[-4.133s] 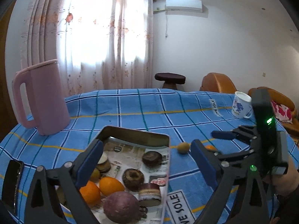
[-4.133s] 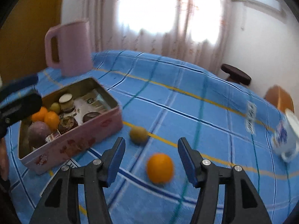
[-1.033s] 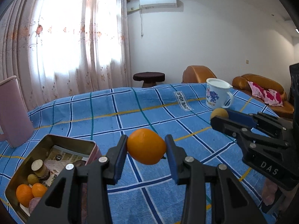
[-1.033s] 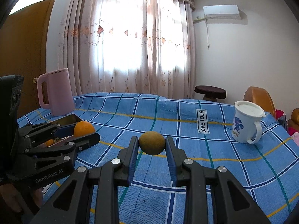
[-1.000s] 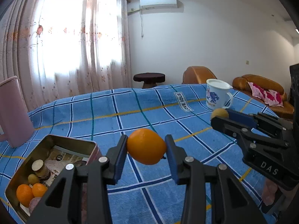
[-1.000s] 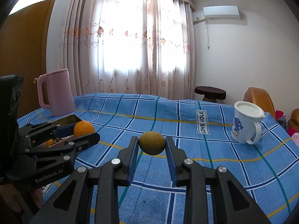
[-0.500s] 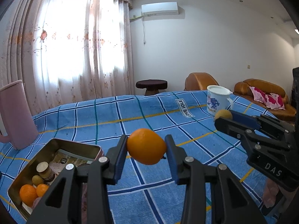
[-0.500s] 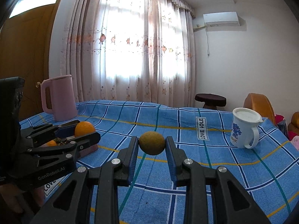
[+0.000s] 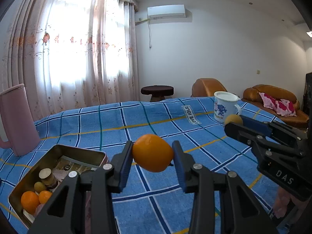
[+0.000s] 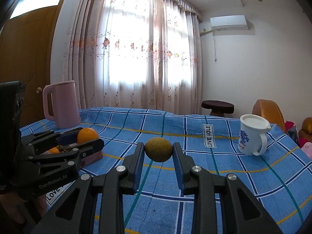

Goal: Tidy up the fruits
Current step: 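Carry the held orange and yellow-green fruit toward the tin with both grippers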

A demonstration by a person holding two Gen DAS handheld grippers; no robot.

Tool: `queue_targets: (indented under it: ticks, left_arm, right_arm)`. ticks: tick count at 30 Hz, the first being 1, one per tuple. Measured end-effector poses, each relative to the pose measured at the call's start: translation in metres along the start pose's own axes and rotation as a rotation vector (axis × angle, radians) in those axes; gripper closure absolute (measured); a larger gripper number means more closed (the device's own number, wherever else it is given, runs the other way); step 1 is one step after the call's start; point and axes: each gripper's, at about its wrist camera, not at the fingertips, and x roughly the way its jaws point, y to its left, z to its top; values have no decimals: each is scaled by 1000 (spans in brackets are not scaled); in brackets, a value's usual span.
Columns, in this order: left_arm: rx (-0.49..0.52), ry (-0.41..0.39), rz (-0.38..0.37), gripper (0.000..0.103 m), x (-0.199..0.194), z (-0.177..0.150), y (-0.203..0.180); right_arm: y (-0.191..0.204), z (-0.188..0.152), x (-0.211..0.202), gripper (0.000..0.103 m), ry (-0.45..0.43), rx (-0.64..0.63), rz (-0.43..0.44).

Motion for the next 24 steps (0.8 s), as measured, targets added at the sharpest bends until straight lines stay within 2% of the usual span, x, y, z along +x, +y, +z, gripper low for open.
queue_targets:
  ticks: [11, 24]
  left_arm:
    - [-22, 2, -23, 61, -6, -3, 6]
    - [-58, 19, -11, 61, -18, -10, 28]
  right_arm:
    - [9, -2, -5, 72, -1, -1, -3]
    - [31, -1, 2, 72, 22, -8, 44]
